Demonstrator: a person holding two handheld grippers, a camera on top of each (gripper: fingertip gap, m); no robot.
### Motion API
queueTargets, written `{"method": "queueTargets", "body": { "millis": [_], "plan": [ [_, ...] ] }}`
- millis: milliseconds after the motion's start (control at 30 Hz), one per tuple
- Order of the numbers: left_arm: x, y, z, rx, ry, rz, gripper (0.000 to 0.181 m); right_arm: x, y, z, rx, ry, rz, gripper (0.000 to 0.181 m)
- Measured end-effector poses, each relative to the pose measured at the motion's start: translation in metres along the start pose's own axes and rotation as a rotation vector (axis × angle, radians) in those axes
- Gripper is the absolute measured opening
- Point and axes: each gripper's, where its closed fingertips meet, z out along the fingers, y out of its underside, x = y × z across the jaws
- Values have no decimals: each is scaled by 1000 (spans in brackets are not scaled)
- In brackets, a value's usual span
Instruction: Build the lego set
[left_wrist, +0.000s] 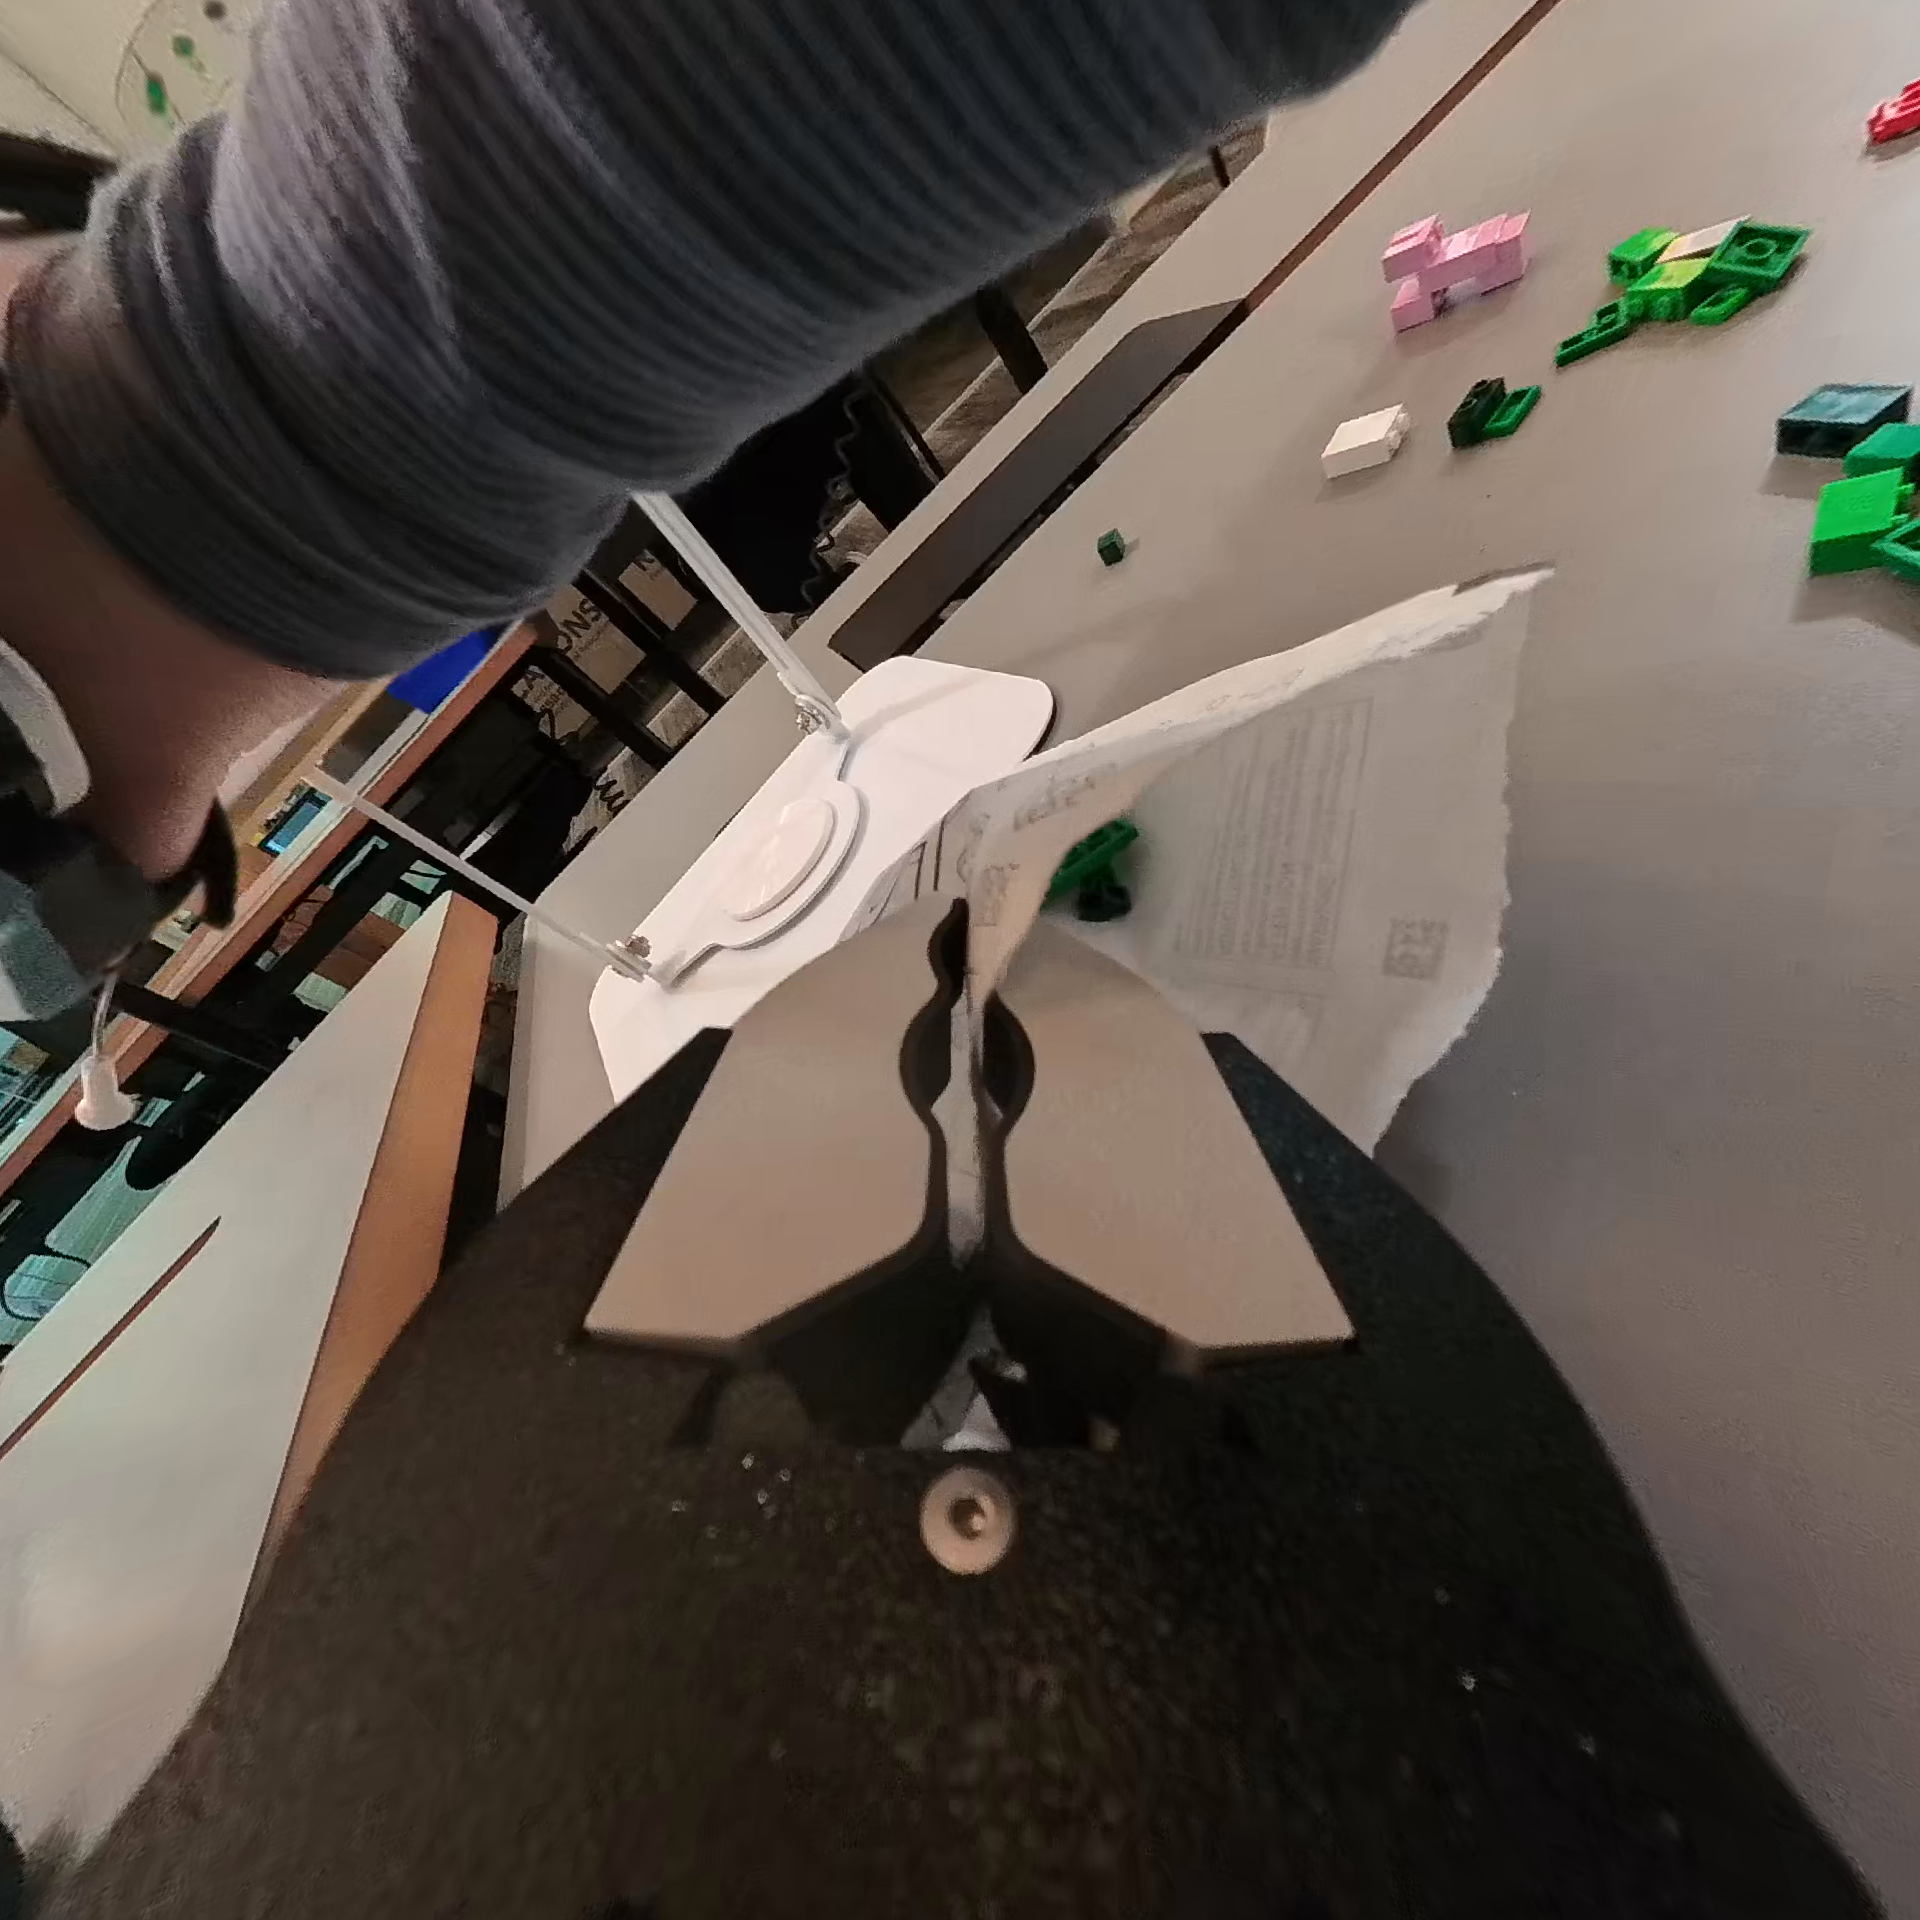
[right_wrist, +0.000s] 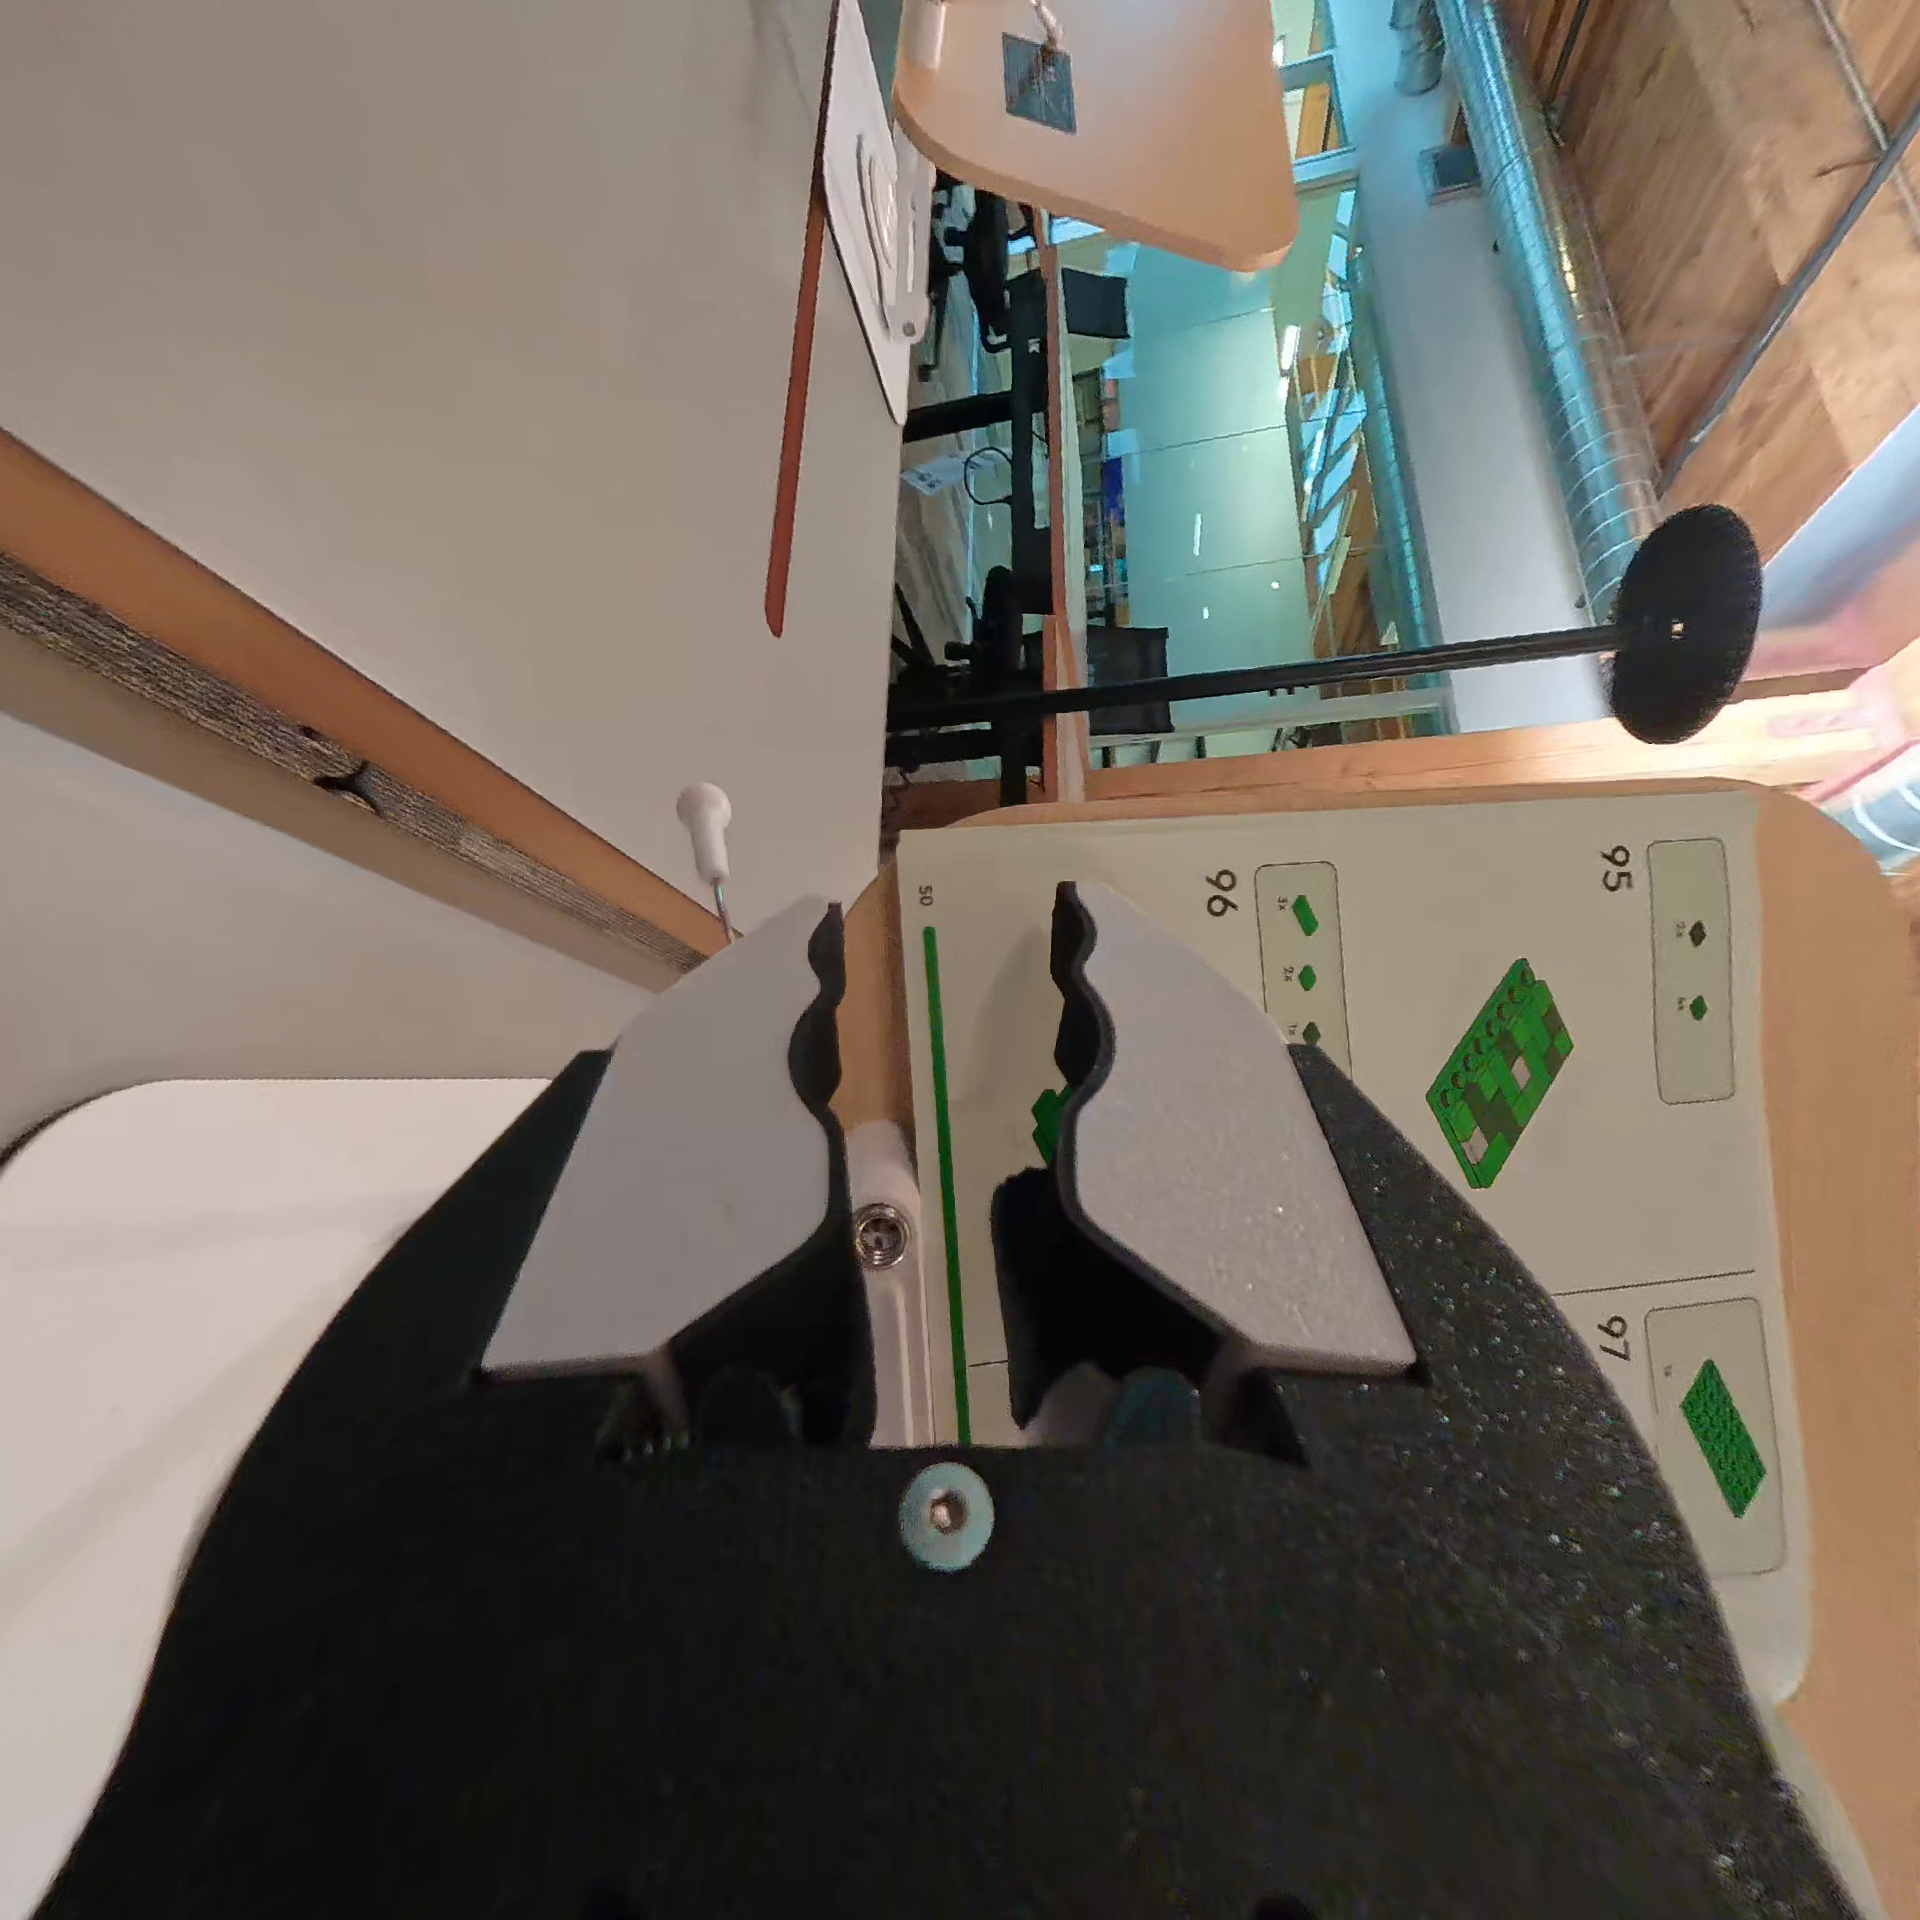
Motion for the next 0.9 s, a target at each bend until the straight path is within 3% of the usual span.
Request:
{"method": "queueTargets", "body": {
  "millis": [267,900],
  "plan": [
    [1,1,1,-8,5,-2,0,0,4,4,-43,74,-127,33],
    [1,7,3,-40,21,-31,0,6,-7,2,-49,50,-127,25]
  ]
}}
